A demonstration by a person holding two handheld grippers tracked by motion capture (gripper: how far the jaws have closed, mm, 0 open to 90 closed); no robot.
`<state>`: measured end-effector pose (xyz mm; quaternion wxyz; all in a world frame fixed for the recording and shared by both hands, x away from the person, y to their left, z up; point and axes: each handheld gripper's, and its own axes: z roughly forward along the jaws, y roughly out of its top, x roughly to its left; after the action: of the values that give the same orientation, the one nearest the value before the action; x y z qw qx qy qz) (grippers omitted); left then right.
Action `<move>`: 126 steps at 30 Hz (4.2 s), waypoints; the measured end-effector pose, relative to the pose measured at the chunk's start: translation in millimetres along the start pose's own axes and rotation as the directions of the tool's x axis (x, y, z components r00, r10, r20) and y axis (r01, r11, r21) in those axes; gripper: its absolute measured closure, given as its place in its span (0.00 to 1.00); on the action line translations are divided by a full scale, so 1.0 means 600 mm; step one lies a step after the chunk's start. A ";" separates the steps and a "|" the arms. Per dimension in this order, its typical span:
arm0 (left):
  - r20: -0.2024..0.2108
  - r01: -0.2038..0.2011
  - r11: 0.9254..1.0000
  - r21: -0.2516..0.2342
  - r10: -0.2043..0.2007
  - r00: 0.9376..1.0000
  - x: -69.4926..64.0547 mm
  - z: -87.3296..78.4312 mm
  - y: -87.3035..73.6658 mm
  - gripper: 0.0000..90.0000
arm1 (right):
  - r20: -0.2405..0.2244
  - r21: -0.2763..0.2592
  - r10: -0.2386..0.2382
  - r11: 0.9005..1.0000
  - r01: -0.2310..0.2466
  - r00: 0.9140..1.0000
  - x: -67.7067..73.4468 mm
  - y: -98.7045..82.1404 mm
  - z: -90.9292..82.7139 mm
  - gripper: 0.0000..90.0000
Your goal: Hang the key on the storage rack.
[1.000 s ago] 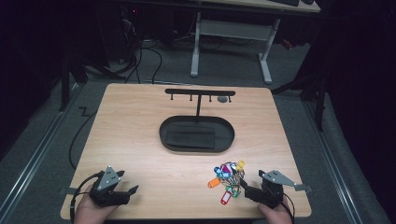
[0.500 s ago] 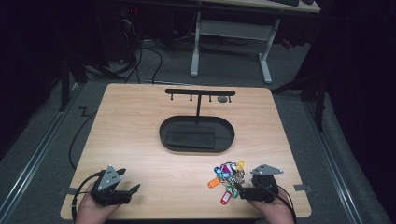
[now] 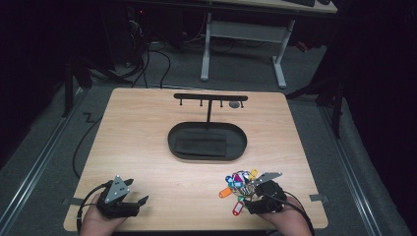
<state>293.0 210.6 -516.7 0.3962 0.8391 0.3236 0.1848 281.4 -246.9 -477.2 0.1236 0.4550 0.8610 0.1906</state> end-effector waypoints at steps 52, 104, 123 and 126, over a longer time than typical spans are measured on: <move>0.007 0.015 1.000 -0.010 -0.015 1.000 0.006 -0.007 -0.003 0.25 | -0.054 0.317 -0.072 0.944 0.086 0.996 0.029 0.151 0.037 0.97; -0.013 0.022 1.000 -0.001 -0.022 1.000 0.015 -0.014 -0.014 0.26 | 0.036 0.198 -0.150 0.970 0.140 0.988 -0.029 0.296 -0.192 0.98; -0.014 0.032 0.999 0.004 -0.032 0.999 0.023 -0.015 -0.018 0.26 | 0.041 0.182 -0.108 0.978 0.099 0.993 -0.068 0.376 -0.194 0.98; -0.012 0.035 0.999 0.002 -0.035 0.999 0.023 -0.014 -0.019 0.26 | 0.038 0.186 -0.102 0.978 0.093 0.994 -0.074 0.382 -0.187 0.98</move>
<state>293.5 230.1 -519.8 0.3963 0.8328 0.3408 0.1824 431.9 -190.5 -273.8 0.1105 0.4260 0.8931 0.0933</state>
